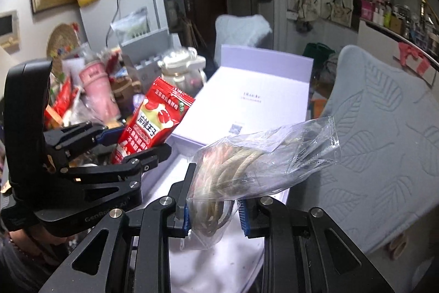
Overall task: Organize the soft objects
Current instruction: 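Carry the red packet in the left gripper while the right carries the cable bag over the lavender box, then lower both held items into the lavender box and open both grippers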
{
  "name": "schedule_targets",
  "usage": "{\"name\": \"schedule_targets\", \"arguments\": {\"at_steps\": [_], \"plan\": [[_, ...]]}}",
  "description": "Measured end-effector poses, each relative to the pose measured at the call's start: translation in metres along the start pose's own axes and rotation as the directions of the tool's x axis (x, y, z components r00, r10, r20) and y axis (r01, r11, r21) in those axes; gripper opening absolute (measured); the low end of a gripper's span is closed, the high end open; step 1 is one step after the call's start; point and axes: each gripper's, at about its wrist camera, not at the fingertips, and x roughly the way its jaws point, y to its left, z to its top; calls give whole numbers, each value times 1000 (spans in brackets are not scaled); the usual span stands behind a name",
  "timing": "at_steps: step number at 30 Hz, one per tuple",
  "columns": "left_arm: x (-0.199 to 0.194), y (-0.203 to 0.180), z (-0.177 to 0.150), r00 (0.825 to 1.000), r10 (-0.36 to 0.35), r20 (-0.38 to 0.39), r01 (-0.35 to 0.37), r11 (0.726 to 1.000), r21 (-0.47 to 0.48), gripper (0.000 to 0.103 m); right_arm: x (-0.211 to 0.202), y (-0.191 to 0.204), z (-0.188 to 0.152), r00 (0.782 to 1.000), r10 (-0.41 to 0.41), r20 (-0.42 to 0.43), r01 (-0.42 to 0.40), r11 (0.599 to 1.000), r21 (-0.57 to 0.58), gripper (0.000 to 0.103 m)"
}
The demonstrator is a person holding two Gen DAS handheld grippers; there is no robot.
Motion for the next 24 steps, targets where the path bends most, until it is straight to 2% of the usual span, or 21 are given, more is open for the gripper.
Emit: {"name": "schedule_targets", "arguments": {"at_steps": [8, 12, 15, 19, 20, 21, 22, 24], "plan": [[37, 3, -7, 996, 38, -75, -37, 999, 16, 48, 53, -6, -5, 992, 6, -126, -6, 1000, 1, 28], [48, 6, -10, 993, 31, -110, -31, 1000, 5, 48, 67, -14, -5, 985, 46, -166, -38, 998, 50, 28], [52, 6, -11, 992, 40, -123, -39, 999, 11, 48, 73, -15, -6, 980, 36, -194, -28, 999, 45, 29], [61, 7, -11, 985, 13, -174, -15, 1000, -6, 49, 74, -14, -6, 979, 18, -201, -10, 999, 43, 43], [63, 7, -12, 981, 21, -192, -23, 1000, -8, 49, 73, -14, -6, 979, 8, -203, 0, 999, 41, 52], [65, 7, -13, 978, 34, -206, -36, 999, -5, 52, 73, -14, -6, 979, -4, -204, 12, 999, 38, 59], [67, 6, -14, 975, 49, -219, -50, 999, 0, 56, 72, -14, -6, 979, -14, -205, 22, 999, 36, 62], [66, 6, -14, 974, 61, -218, -62, 998, 2, 75, 71, -15, -6, 977, -28, -210, 36, 999, 34, 64]]}}
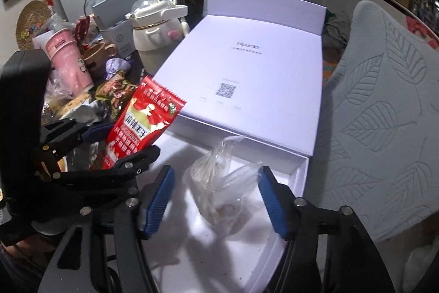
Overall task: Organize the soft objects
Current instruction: 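Lower both held items into the lavender box and open both grippers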
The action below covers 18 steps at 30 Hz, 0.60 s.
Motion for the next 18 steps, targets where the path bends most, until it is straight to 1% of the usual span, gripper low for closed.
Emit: {"name": "schedule_targets", "arguments": {"at_steps": [2, 5, 10, 13, 18], "plan": [[-5, 1, -1, 1000, 9, 16, -9, 1000, -3, 78, -2, -2, -1, 1000, -7, -5, 7, 1000, 3, 64], [-11, 1, 0, 1000, 18, 20, -18, 1000, -1, 78, -5, -3, -1, 1000, -27, -6, 27, 1000, 3, 64], [-28, -1, 3, 999, 13, 45, -13, 1000, 3, 78, -15, -3, -1, 998, -55, 11, 55, 998, 2, 64], [-42, -3, 5, 998, 22, 60, -22, 1000, 1, 78, -26, -1, 0, 998, -62, 29, 62, 998, 4, 64], [-70, -5, 9, 994, 30, 106, -30, 1000, 4, 78, -55, 1, 3, 994, -75, 76, 74, 997, 16, 64]]}}
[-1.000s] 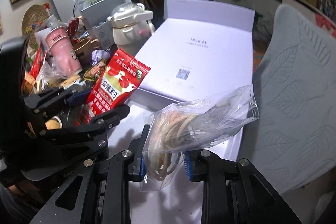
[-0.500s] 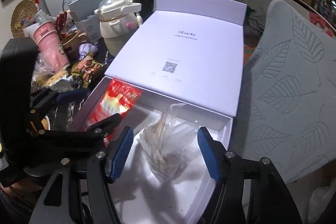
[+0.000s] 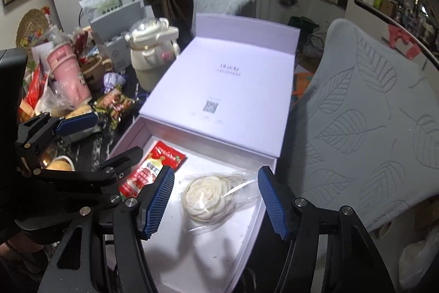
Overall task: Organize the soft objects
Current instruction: 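Lower both held items into the lavender box and open both grippers, then withdraw both grippers from the box back over the table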
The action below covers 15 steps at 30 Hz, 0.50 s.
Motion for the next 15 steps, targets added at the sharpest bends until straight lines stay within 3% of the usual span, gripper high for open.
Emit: {"name": "schedule_targets", "arguments": {"at_steps": [15], "plan": [[-122, -9, 13, 984, -12, 178, 9, 1000, 20, 78, -114, 6, 0, 984, -57, 170, 53, 998, 24, 64]]}}
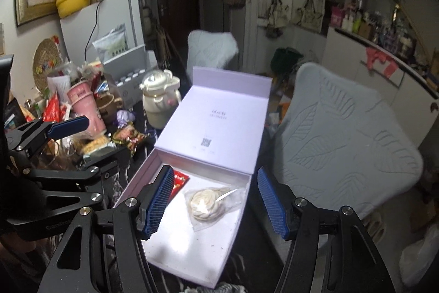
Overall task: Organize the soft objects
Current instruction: 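Withdraw both grippers from the box back over the table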
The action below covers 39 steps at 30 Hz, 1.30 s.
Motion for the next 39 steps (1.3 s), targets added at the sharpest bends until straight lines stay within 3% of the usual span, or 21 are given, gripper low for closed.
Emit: {"name": "schedule_targets", "arguments": {"at_steps": [13, 18, 23, 31, 39], "plan": [[-104, -12, -16, 993, -25, 113, 24, 1000, 13, 79, -108, 10, -19, 990, -61, 126, 63, 998, -13, 68], [-136, -21, -36, 986, 30, 161, -36, 999, 34, 88, -140, 15, -39, 983, -76, 168, 80, 997, -14, 74], [-159, -29, -60, 982, 14, 189, -25, 998, 60, 92, -161, 21, -64, 978, -88, 192, 90, 996, -4, 79], [-180, -47, -103, 982, -81, 173, 63, 992, 108, 92, -183, 31, -114, 975, -98, 197, 95, 995, 23, 81], [-184, -59, -145, 985, -119, 124, 105, 988, 116, 92, -196, 36, -163, 974, -130, 184, 121, 991, 58, 81]]}}
